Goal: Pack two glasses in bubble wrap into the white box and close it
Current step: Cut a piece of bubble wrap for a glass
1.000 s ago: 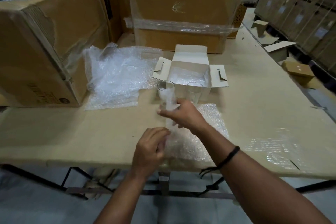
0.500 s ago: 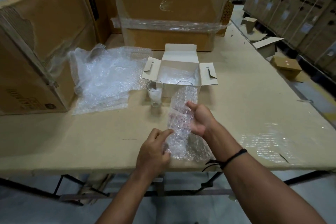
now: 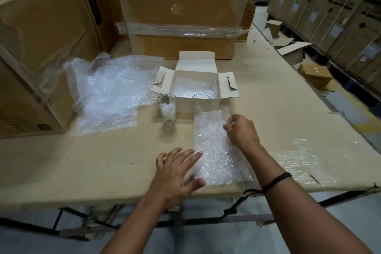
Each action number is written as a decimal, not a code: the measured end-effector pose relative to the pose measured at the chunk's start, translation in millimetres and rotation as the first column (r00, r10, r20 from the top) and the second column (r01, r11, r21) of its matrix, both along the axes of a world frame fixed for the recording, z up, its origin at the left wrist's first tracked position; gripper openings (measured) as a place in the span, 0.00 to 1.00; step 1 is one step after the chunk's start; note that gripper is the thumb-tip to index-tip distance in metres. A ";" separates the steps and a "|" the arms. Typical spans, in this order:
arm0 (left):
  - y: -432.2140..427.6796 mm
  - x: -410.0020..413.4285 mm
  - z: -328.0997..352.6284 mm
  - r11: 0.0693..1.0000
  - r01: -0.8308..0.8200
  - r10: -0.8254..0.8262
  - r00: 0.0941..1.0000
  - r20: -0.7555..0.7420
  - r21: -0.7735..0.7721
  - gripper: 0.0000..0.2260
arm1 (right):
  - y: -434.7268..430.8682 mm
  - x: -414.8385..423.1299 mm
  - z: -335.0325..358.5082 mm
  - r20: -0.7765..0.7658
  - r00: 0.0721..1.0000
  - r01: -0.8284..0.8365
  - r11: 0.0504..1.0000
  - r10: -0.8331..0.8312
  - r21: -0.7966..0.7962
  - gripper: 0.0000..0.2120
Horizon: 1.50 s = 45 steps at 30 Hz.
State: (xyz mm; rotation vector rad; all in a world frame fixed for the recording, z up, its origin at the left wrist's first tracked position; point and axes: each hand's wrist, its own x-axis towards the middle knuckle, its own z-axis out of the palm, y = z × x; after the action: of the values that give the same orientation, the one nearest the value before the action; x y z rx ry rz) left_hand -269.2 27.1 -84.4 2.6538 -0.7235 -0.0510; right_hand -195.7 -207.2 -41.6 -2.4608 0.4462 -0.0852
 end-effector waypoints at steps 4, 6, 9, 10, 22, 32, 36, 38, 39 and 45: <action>-19.3 2.7 12.8 0.974 -0.219 0.222 0.972 -0.076 0.055 0.39 | -3.4 -8.4 -13.8 -0.050 0.997 -0.070 0.950 0.058 -0.305 0.14; -33.3 6.2 17.3 0.934 -0.295 0.319 0.943 -0.098 0.202 0.35 | -2.0 -11.8 -22.1 -0.035 0.996 -0.084 0.947 0.077 -0.309 0.18; -46.6 3.7 17.6 0.920 -0.312 0.345 0.932 -0.111 0.236 0.30 | -1.2 -15.9 -22.5 0.134 0.989 -0.024 0.957 0.065 -0.290 0.21; -47.5 2.7 16.6 0.923 -0.325 0.351 0.930 -0.108 0.205 0.27 | -1.4 -17.3 -20.9 0.229 0.971 0.002 0.956 0.068 -0.293 0.19; 4.2 17.4 31.5 0.688 -0.615 0.548 0.788 -0.280 -0.385 0.15 | 26.7 -3.3 -9.5 -0.232 0.902 -0.406 0.898 0.364 -0.172 0.07; 3.0 -4.6 24.2 0.828 -0.551 0.547 0.834 -0.069 -0.106 0.09 | 68.6 1.6 9.4 -0.137 0.957 -0.268 0.960 0.256 -0.082 0.34; -2.1 -5.9 21.5 0.839 -0.370 0.421 0.906 0.046 -0.398 0.11 | 84.6 9.2 12.4 -0.218 0.949 -0.192 0.964 0.230 0.183 0.25; 2.1 -5.0 19.7 0.805 -0.380 0.443 0.896 0.036 -0.455 0.15 | 81.8 11.1 9.4 -0.205 0.959 -0.079 0.884 0.193 0.461 0.08; 5.0 -4.4 17.8 0.787 -0.407 0.457 0.889 -0.005 -0.463 0.20 | 78.9 10.5 8.1 -0.203 0.967 0.002 0.795 0.152 0.606 0.03; 18.1 0.4 5.0 0.847 -0.344 0.360 0.932 -0.038 -0.406 0.19 | 51.2 -8.3 -3.3 -0.163 0.986 0.091 0.724 0.030 0.684 0.07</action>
State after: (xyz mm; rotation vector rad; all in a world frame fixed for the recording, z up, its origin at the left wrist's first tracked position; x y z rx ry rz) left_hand -268.9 45.2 -79.4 2.3393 -0.2095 0.2300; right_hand -203.9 -156.0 -44.8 -1.7146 0.4811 0.2382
